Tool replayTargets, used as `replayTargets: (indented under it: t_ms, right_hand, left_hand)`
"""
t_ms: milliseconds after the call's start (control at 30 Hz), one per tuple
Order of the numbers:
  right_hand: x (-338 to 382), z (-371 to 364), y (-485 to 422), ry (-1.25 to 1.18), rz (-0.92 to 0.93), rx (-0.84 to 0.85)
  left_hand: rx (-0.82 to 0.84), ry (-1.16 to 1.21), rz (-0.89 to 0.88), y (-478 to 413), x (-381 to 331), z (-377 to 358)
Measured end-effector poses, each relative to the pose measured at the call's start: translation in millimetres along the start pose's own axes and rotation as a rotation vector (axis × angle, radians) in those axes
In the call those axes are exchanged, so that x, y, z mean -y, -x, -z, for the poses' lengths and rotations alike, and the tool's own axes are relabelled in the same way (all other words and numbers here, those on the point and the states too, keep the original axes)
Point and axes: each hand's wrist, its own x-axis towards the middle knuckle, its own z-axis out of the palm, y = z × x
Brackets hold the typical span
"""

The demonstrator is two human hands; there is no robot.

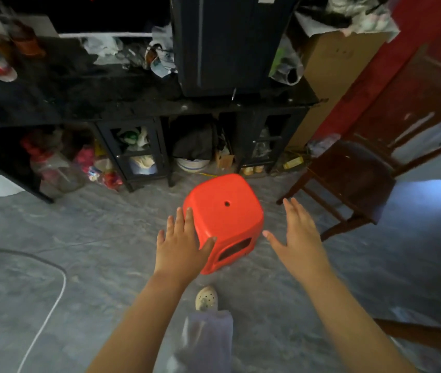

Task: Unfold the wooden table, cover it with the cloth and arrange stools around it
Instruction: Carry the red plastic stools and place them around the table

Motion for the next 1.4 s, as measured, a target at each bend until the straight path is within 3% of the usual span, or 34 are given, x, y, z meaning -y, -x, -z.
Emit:
replayTargets:
  t_ms: [333, 633, 1067, 1400]
  right_hand:
    - [-43.2, -71.2, -185.2, 0.052, 0.017, 0.138]
    - [-104.2, -201.7, -310.9, 0.090, 0.029, 0.352]
    - [-171.4, -298.2, -370.3, -0.077, -0.097, 0.510]
    - [-162.4, -280.2, -364.0, -0.247, -0.109, 0.534]
  left_hand:
    - [0.047, 0.158, 0.226, -149.7, -7.2, -72.9]
    - [0.132, 0.191, 0.405, -244.7, 9.0, -176.9]
    - [0.195, 0.495, 0.714, -307.8, 18.2, -283.6]
    - [0.038, 0.575, 0.801, -302.1, 14.8, -251.6]
